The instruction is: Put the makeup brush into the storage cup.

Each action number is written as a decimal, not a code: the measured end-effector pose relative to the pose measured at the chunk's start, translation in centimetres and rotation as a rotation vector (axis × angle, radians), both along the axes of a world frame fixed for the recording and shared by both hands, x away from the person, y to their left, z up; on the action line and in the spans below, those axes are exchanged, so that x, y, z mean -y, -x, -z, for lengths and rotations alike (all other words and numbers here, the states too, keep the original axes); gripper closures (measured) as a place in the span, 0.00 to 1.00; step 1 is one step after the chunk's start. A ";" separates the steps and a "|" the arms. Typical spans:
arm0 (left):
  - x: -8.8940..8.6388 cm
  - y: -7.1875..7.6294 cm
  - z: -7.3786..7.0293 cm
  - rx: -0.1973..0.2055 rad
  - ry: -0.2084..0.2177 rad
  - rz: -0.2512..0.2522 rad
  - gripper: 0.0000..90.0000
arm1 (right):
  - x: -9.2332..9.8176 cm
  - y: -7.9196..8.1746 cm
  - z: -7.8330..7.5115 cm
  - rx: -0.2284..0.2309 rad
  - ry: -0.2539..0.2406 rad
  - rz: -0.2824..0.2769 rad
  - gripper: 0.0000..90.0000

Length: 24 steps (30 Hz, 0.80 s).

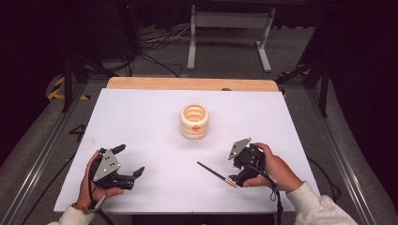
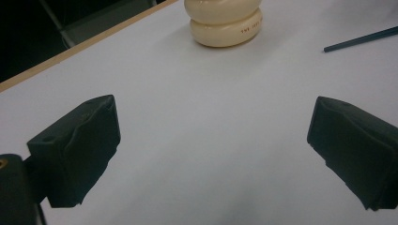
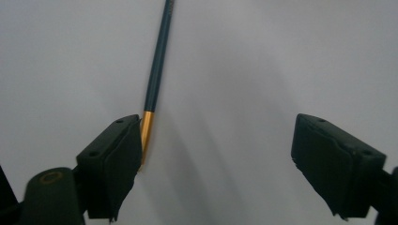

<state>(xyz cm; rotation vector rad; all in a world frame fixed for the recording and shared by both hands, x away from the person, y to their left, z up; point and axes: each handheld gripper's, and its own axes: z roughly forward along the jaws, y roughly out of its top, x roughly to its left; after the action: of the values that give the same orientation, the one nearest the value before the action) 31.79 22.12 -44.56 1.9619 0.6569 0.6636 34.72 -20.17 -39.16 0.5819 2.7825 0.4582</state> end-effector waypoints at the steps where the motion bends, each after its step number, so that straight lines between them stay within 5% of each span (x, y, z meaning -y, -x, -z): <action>1: 0.0 0.0 0.0 0.000 0.000 0.000 0.04 | 0.0 0.0 0.0 0.000 0.000 0.000 0.21; 11: 0.0 0.1 -0.1 0.002 -0.024 0.005 0.04 | -3.0 -0.4 2.0 -0.201 0.126 -0.035 0.48; 22: 0.2 0.1 -0.1 -0.003 -0.021 0.010 0.05 | -3.5 -1.7 2.9 -0.263 0.169 -0.020 0.80; 24: 0.2 0.1 -0.1 -0.003 -0.031 0.016 0.05 | -4.1 -1.8 2.9 -0.264 0.215 -0.032 0.87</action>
<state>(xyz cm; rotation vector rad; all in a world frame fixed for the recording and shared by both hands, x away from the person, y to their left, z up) 31.67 21.89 -44.42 1.9954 0.6360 0.6651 36.48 -16.10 -42.01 0.5849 3.0408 0.0889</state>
